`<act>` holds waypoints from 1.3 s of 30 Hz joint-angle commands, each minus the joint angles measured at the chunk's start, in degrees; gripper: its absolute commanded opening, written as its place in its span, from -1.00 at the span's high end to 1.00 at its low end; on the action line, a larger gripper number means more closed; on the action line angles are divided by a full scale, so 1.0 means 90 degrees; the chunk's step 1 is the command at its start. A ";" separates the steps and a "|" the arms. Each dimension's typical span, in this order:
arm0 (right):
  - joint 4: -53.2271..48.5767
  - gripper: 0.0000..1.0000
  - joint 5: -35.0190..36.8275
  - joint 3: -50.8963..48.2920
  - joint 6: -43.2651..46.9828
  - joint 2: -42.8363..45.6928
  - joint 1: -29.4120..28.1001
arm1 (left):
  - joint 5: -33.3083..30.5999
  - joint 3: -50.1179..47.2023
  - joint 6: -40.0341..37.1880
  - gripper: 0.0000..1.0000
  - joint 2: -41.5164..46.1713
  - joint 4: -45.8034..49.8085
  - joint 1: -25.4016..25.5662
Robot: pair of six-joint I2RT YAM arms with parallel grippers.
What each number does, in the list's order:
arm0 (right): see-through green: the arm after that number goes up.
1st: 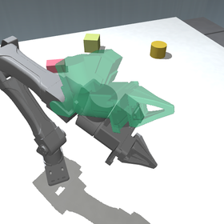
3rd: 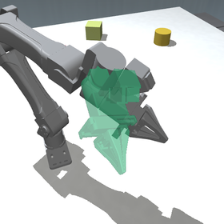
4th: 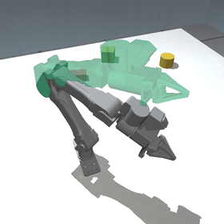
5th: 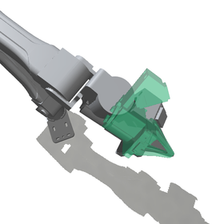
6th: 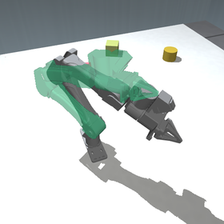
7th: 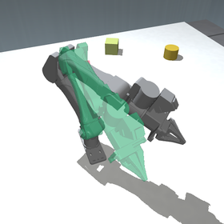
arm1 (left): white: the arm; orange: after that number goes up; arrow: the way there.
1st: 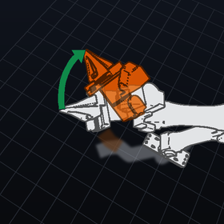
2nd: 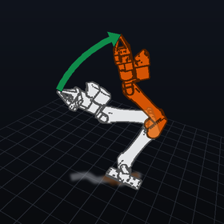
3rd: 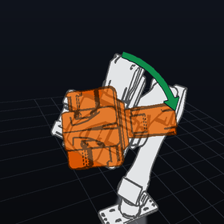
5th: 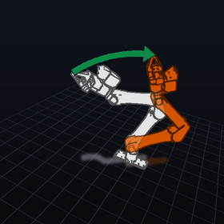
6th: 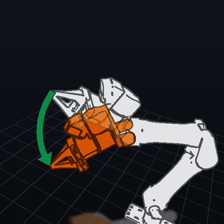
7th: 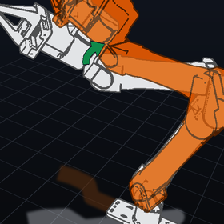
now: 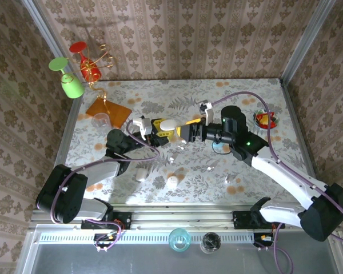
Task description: Insert the wireless bluetooth earbuds into the charging case
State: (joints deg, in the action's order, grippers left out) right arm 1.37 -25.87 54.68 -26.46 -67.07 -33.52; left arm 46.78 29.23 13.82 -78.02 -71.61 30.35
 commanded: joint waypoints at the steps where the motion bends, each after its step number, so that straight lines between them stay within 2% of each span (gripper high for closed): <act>1: -0.0532 -0.53 0.1346 0.0208 0.1708 0.0103 -0.0349 | 0.0161 -0.0035 0.0192 0.36 0.0096 -0.0184 0.0048; 6: -0.0482 -0.54 0.1774 0.0407 0.1852 -0.0105 -0.0580 | 0.0269 0.0003 0.0113 0.36 0.0104 -0.0187 0.0065; 19: -0.0201 -0.51 0.2084 0.0499 0.1207 -0.0162 -0.0538 | 0.0337 -0.0055 0.0003 0.36 0.0065 -0.0189 0.0070; 39: -0.0444 -0.49 0.1697 0.1107 0.0520 -0.0908 -0.0242 | 0.0525 -0.0074 0.0026 0.36 0.0035 -0.0206 -0.0120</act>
State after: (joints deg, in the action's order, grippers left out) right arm -1.10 -10.72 62.22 -19.97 -74.50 -36.23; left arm 49.71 28.75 13.96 -78.04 -70.41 29.67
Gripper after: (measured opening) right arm 0.745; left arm 0.381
